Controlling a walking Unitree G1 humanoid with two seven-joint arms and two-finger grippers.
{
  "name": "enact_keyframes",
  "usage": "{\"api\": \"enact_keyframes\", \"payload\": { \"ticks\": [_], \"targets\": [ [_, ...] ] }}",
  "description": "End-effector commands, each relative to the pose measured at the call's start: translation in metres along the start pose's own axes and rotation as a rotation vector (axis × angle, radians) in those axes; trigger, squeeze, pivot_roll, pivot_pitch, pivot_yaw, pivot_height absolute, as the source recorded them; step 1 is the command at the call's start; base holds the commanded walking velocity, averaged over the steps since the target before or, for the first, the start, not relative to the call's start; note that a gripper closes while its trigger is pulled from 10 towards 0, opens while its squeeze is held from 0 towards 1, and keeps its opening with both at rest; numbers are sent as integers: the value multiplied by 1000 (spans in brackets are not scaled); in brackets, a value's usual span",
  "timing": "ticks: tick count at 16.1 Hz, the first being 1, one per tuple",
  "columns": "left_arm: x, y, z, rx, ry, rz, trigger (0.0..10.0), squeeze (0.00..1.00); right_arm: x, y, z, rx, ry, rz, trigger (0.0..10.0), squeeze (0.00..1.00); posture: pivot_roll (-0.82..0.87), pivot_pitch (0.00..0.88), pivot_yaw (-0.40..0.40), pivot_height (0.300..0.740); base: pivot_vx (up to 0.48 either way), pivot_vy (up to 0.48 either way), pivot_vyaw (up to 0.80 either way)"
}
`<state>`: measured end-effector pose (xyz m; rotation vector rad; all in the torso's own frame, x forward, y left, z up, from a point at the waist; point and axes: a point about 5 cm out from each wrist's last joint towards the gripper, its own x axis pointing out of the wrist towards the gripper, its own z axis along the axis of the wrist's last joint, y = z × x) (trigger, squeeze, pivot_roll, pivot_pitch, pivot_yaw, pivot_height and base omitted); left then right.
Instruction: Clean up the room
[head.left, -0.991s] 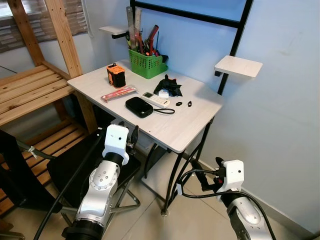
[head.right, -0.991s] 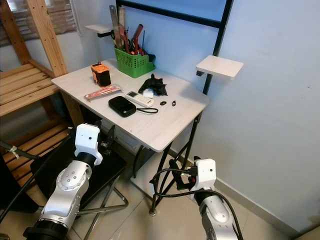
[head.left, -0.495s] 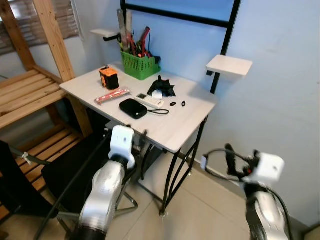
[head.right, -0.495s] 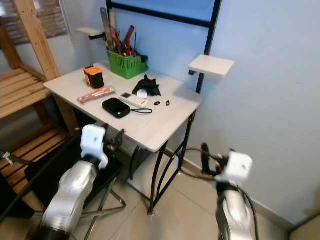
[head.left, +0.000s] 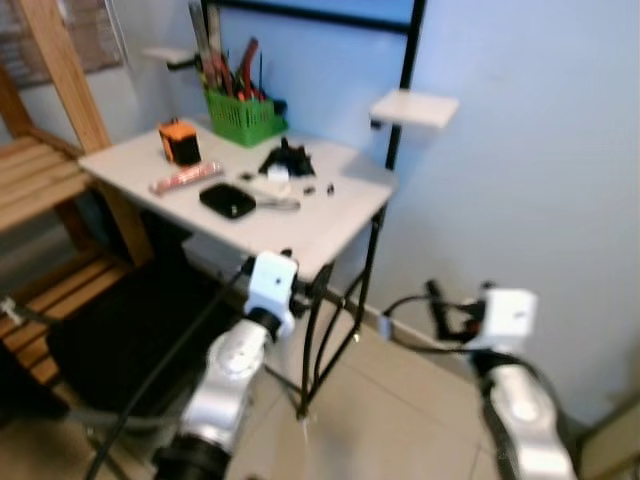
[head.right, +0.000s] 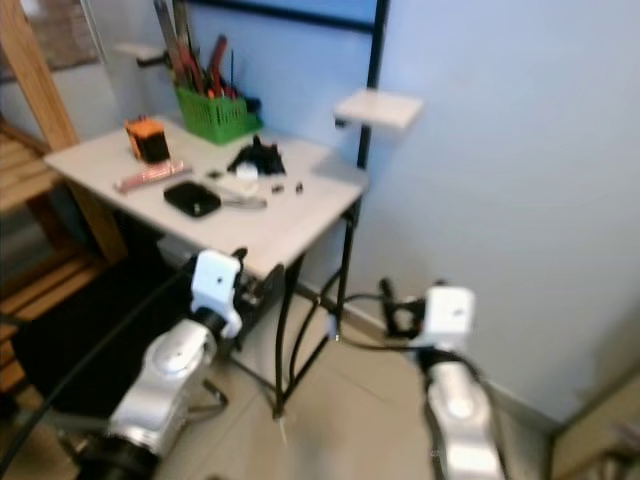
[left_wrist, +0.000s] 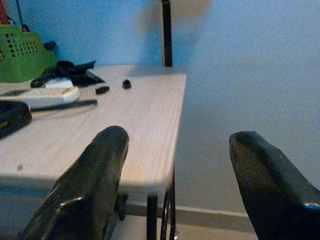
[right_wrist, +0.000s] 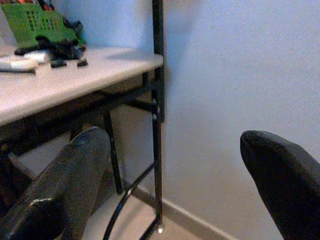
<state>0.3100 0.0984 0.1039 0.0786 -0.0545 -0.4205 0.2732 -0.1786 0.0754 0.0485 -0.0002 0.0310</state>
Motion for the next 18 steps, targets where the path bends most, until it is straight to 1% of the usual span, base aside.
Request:
{"api": "enact_keyframes", "payload": {
  "ticks": [1, 2, 3, 4, 5, 6, 7, 10, 11, 14, 15, 16, 17, 18],
  "targets": [
    [6, -5, 7, -29, -33, -50, 10000, 0, -1, -7, -2, -2, 8, -26, 10000, 0, 116, 0, 8, 648, 0, -480, -525],
    [6, -3, 6, -16, -31, -58, 10000, 0, -2, -5, -4, -2, 18, -23, 10000, 0, 121, 0, 8, 648, 0, 0, -538],
    [6, -1, 4, -22, -26, -50, 10000, 0, -3, -5, -5, -13, 16, -23, 10000, 0, 122, 0, 7, 648, 0, 0, -525],
    [7, 3, 3, 19, -15, -17, 10000, 0, -2, -5, -7, -43, 29, -50, 10000, 0, 124, 0, 5, 648, 0, 0, 0],
    [7, 3, 4, -14, -33, -25, 10000, 0, 0, -2, -3, -40, 5, -31, 10000, 0, 128, 0, 2, 648, 0, 0, 0],
    [7, 2, 4, -25, -37, -48, 10000, 0, 3, 0, -2, -61, 12, -22, 10000, 0, 132, 0, 1, 648, 0, 0, 0],
    [7, 1, 6, -69, -54, -96, 10000, 0, 7, 2, -3, -54, 25, -16, 10000, 0, 132, 0, 1, 648, 0, 480, -744],
    [6, 1, 9, -64, -78, -156, 10000, 0, 4, 2, -6, -45, 31, -4, 10000, 0, 138, 0, -1, 648, 0, 480, -733],
    [5, 2, 8, -48, -73, -166, 10000, 0, 3, 3, -9, -42, 37, 3, 10000, 0, 138, 0, -1, 648, 0, 480, -725],
    [4, 2, 5, -37, -63, -196, 10000, 0, 0, 0, -10, -46, 39, 11, 10000, 0, 140, 0, -7, 648, 0, 480, -723],
    [5, 2, 3, -22, -50, -201, 10000, 0, -1, -3, -12, -50, 49, 1, 10000, 0, 141, 0, -8, 648, 0, 480, -725],
    [6, 2, 3, 19, -48, -186, 10000, 0, -2, -7, -11, -50, 35, -26, 10000, 0, 141, 0, -8, 648, 0, 0, -688],
    [7, 4, 1, 1, -34, -146, 10000, 0, -1, -8, -12, -71, 57, -45, 10000, 0, 139, 0, -8, 648, 0, 0, 0],
    [7, 4, 1, 20, -38, -144, 10000, 0, 0, -3, -8, -35, 17, -11, 10000, 0, 139, 0, -8, 648, 0, 0, 0]
  ]
}}
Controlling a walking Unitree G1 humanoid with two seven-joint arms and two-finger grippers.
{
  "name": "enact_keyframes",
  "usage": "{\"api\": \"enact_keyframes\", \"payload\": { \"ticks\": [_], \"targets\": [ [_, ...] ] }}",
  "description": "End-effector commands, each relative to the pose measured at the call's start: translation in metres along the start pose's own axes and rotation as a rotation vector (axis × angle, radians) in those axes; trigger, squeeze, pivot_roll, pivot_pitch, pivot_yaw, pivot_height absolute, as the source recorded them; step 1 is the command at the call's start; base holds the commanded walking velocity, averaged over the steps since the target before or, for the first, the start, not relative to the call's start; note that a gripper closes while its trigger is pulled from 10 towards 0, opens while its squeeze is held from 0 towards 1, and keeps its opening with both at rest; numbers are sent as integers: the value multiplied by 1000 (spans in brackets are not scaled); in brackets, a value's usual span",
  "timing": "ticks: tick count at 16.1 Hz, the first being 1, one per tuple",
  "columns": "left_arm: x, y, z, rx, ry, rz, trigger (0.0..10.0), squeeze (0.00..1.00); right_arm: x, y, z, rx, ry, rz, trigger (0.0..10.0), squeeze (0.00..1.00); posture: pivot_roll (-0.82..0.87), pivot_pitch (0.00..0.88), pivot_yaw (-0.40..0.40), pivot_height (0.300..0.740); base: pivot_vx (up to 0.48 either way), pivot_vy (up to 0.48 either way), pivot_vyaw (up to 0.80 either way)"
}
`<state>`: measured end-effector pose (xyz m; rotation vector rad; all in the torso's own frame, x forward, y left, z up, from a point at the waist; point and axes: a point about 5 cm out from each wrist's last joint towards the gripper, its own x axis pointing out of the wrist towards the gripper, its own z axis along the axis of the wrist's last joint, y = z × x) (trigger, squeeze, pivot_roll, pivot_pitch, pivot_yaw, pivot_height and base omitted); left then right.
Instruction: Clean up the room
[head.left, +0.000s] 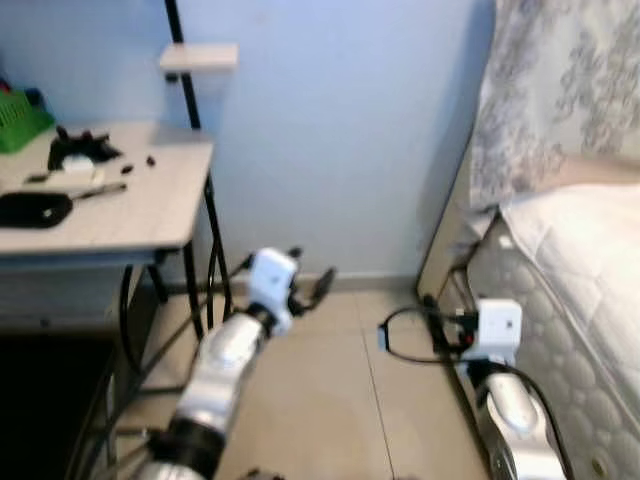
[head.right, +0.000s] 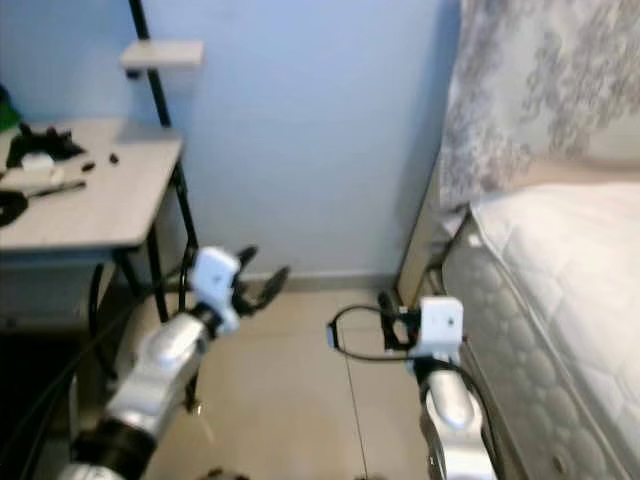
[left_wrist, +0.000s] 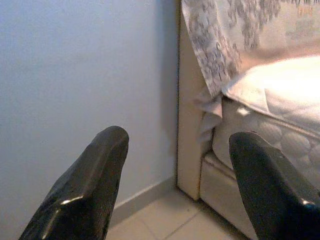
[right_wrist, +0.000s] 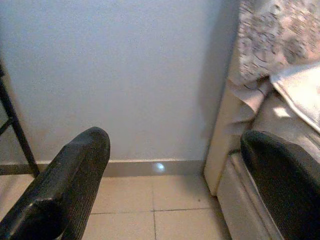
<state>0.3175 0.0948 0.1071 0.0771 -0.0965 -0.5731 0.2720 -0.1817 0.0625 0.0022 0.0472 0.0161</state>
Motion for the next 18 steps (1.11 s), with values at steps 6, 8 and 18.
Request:
{"api": "enact_keyframes", "payload": {
  "ticks": [6, 8, 18],
  "targets": [
    [0, 4, 1, 77, -5, 42, 10000, 0, -1, -5, 1, 17, -14, -30, 10000, 0, 139, 0, -7, 740, 0, 0, 0],
    [0, 2, 10, 209, -19, -17, 10000, 0, -9, -11, -4, -9, -12, -57, 10000, 0, 140, 0, 9, 740, 0, 0, 0],
    [1, 6, -6, -17, 12, 82, 10000, 0, -1, -4, 5, -19, -51, -38, 10000, 0, 120, 0, -1, 740, 24, -41, -688]
  ]
}}
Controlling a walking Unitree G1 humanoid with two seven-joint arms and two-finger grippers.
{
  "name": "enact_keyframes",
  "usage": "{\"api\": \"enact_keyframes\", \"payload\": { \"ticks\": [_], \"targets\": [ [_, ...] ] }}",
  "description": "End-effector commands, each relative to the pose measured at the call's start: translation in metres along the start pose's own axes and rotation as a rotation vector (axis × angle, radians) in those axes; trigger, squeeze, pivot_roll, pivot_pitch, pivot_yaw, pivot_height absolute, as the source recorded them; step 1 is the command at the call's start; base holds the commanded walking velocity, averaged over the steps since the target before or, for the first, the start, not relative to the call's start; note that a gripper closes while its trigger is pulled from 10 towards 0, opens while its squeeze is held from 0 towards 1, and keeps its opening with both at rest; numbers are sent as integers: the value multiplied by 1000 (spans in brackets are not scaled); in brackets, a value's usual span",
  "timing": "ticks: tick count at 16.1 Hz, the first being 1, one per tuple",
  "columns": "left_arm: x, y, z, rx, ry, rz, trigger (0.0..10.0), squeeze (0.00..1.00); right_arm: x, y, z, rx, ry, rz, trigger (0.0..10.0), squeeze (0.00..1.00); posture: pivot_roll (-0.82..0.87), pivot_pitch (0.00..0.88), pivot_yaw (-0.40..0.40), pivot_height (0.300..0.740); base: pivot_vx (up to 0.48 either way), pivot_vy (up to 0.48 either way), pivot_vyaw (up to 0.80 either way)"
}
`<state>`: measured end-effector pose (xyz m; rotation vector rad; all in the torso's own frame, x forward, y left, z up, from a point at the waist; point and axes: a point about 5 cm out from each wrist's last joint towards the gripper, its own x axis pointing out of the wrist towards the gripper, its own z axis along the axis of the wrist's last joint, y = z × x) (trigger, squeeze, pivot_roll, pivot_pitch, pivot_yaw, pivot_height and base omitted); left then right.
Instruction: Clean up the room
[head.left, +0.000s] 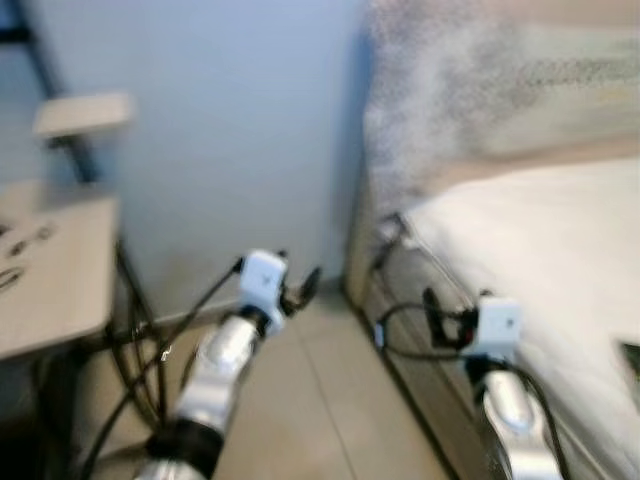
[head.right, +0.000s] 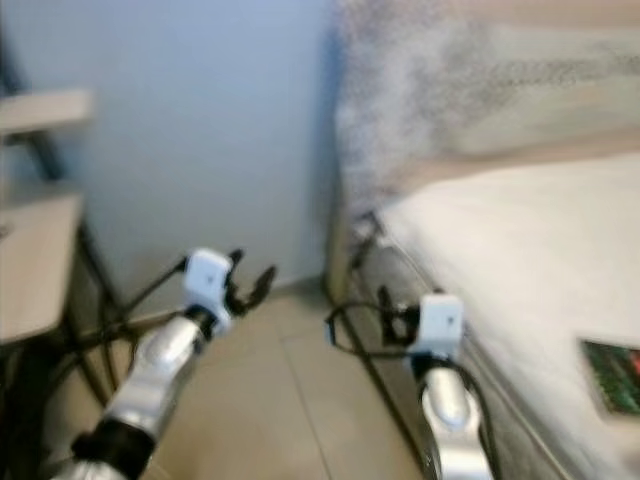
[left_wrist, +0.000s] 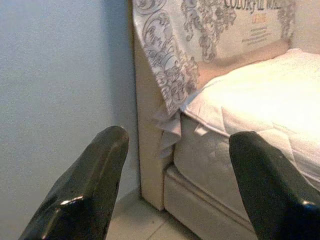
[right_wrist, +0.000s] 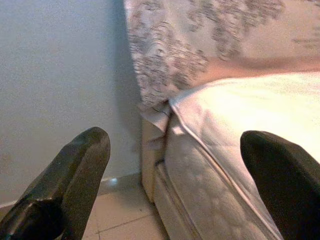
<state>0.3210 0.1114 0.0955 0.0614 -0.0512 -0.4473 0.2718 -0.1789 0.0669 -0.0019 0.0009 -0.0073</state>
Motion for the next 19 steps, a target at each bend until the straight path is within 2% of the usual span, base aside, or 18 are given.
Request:
{"api": "enact_keyframes", "payload": {
  "ticks": [1, 6, 8, 12, 13, 14, 15, 16, 17, 19],
  "targets": [
    [7, -13, 10, 25, -44, -66, 10000, 0, -1, -7, 0, -15, -2, -18, 10000, 0, 121, 0, 0, 740, 244, -412, -763],
    [9, -18, 12, 49, -58, -101, 10000, 0, -4, -9, -4, -17, 7, -42, 10000, 0, 122, 0, -4, 740, 195, -412, -759],
    [9, -17, 10, 22, -50, -101, 10000, 0, -5, -13, -4, -27, 4, -62, 10000, 0, 121, 0, -8, 740, 0, 0, -756],
    [10, -6, 8, 53, -33, -75, 10000, 0, -6, -20, -4, -42, 0, -90, 10000, 0, 119, 0, -8, 740, 0, 0, -756],
    [10, -5, 8, 38, -39, -67, 10000, 0, -6, -20, -4, -44, -3, -92, 10000, 0, 119, 0, -7, 740, 0, 0, -756],
    [8, -7, 7, 0, -54, -51, 10000, 0, -4, -16, 2, -71, -42, -75, 10000, 0, 117, 0, -2, 740, 0, 0, -756],
    [7, -8, 7, -1, -56, -49, 10000, 0, -3, -15, 4, -77, -53, -70, 10000, 0, 115, 0, 0, 740, 0, 0, -750],
    [3, -14, 1, 42, -48, -37, 10000, 0, -1, -10, 15, -88, -113, -58, 10000, 0, 114, 0, 1, 740, 0, 0, -750],
    [3, -16, 0, 40, -50, -24, 10000, 0, 0, -14, 18, -50, -122, -99, 10000, 0, 113, 0, -1, 740, 0, 0, -744],
    [8, -16, 9, 32, -94, -14, 10000, 0, 0, -30, 9, 3, -59, -185, 10000, 0, 117, 0, -3, 740, 0, 0, -738]
  ]
}}
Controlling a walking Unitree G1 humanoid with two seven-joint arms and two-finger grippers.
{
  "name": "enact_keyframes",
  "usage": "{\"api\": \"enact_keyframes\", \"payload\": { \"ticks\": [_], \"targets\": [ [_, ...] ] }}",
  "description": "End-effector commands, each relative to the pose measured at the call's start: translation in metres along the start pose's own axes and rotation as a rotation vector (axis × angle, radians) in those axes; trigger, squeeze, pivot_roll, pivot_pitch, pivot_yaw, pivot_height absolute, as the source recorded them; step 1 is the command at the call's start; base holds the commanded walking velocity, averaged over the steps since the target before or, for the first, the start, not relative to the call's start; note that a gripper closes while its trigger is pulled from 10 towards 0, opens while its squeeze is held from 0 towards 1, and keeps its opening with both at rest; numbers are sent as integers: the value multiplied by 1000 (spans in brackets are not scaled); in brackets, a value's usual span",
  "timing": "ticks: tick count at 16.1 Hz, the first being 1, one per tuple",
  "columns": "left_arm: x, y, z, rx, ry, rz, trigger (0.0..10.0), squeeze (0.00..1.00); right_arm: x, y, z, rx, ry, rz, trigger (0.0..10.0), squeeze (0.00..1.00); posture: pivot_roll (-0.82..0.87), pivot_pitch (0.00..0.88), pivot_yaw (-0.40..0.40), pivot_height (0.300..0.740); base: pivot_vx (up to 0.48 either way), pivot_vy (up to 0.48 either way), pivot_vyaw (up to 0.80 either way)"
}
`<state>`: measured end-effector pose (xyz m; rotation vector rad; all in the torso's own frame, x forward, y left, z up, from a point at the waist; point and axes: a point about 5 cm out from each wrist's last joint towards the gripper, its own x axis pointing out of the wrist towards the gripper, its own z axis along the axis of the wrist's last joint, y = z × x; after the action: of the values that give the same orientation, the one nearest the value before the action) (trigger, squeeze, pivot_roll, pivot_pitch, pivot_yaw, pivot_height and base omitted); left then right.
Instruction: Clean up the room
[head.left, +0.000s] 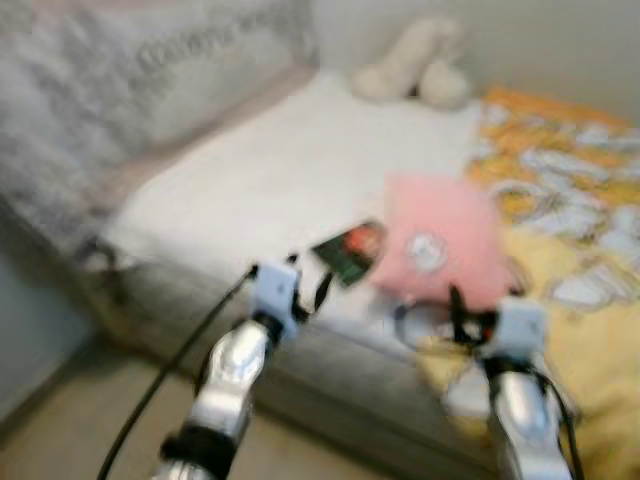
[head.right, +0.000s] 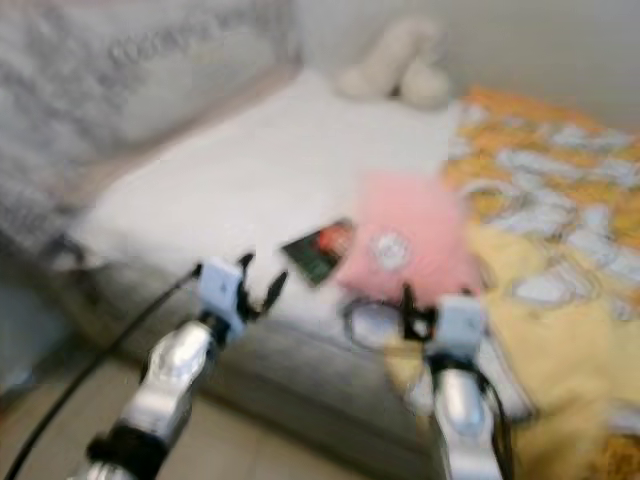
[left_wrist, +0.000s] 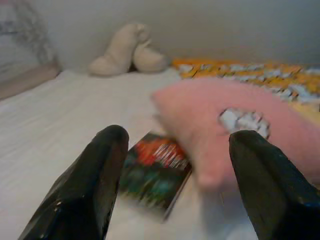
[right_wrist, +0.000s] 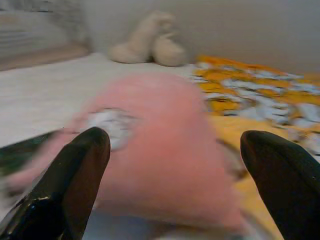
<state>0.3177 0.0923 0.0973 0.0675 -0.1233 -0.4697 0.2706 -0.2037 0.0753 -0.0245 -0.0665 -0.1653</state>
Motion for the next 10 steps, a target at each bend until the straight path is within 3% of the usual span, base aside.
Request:
{"api": "enact_keyframes", "payload": {
  "ticks": [1, 4, 6, 8, 10],
  "targets": [
    [6, 5, 8, 3, -25, 8, 10000, 0, 1, -8, -3, 16, 22, -33, 10000, 0, 117, 0, -4, 740, 0, 0, -738],
    [6, 14, 4, 16, 13, 39, 10000, 0, -6, -7, -9, 2, 41, -10, 10000, 0, 113, 0, -1, 740, 0, 0, -735],
    [5, 15, 2, 30, 29, 57, 10000, 0, -10, 3, -16, -3, 71, 67, 10000, 0, 109, 0, 1, 740, 0, 0, -581],
    [4, 14, 2, -13, 21, 91, 10000, 0, -7, 8, -14, -16, 79, 77, 10000, 0, 113, 0, -4, 740, 0, 0, 0],
    [5, 19, 3, -56, 19, 146, 10000, 0, -2, 8, -12, -19, 72, 80, 10000, 0, 121, 0, -5, 740, 388, 0, 0]
  ]
}}
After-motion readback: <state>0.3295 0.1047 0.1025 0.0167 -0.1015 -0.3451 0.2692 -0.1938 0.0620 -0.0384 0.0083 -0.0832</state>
